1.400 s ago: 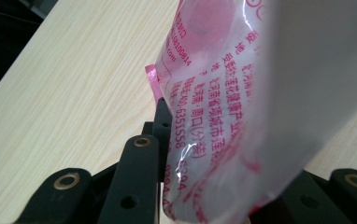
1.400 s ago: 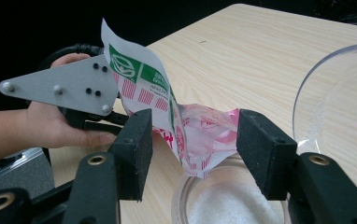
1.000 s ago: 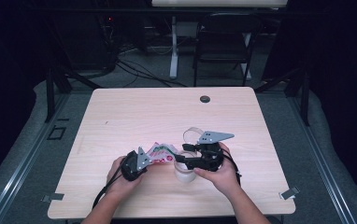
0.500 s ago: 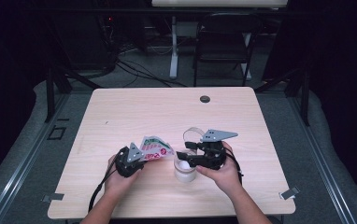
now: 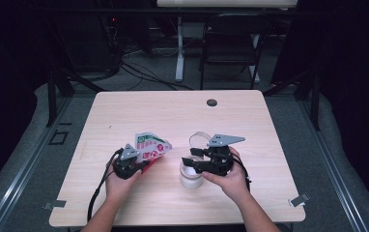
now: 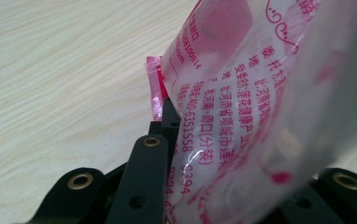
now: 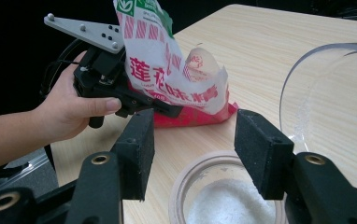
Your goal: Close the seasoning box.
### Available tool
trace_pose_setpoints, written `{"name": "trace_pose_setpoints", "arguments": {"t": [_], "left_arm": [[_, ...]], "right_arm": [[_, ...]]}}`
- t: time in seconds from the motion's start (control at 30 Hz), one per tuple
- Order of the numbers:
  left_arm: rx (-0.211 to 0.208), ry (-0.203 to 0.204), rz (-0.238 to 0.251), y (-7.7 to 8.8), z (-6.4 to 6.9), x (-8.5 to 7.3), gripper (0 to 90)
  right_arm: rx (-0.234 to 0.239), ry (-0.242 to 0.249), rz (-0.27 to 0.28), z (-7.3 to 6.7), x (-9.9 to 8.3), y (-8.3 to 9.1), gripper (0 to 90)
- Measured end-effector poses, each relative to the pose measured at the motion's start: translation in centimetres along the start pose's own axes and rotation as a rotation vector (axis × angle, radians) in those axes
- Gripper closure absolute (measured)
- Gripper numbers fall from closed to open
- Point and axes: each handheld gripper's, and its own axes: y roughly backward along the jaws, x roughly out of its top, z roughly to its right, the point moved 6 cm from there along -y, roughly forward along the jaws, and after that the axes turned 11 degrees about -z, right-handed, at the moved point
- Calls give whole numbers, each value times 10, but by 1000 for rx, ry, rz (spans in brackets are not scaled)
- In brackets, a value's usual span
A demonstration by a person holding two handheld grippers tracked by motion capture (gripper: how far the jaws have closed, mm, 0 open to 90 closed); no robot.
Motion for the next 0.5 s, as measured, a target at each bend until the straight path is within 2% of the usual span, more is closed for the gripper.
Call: {"name": "trace_pose_setpoints", "arguments": {"t": [0.1, 0.3, 0.43, 0.5], "left_arm": [[-6, 32, 13, 2, -4, -1, 797], [16, 78, 29, 9, -14, -3, 799], [35, 128, 51, 18, -24, -6, 798], [42, 171, 70, 23, -31, -8, 797]], "right_arm": [[2, -3, 1, 0, 0, 0, 480], [23, 8, 1, -1, 0, -1, 495], [24, 30, 0, -2, 0, -1, 525], [26, 39, -3, -2, 0, -1, 532]]}}
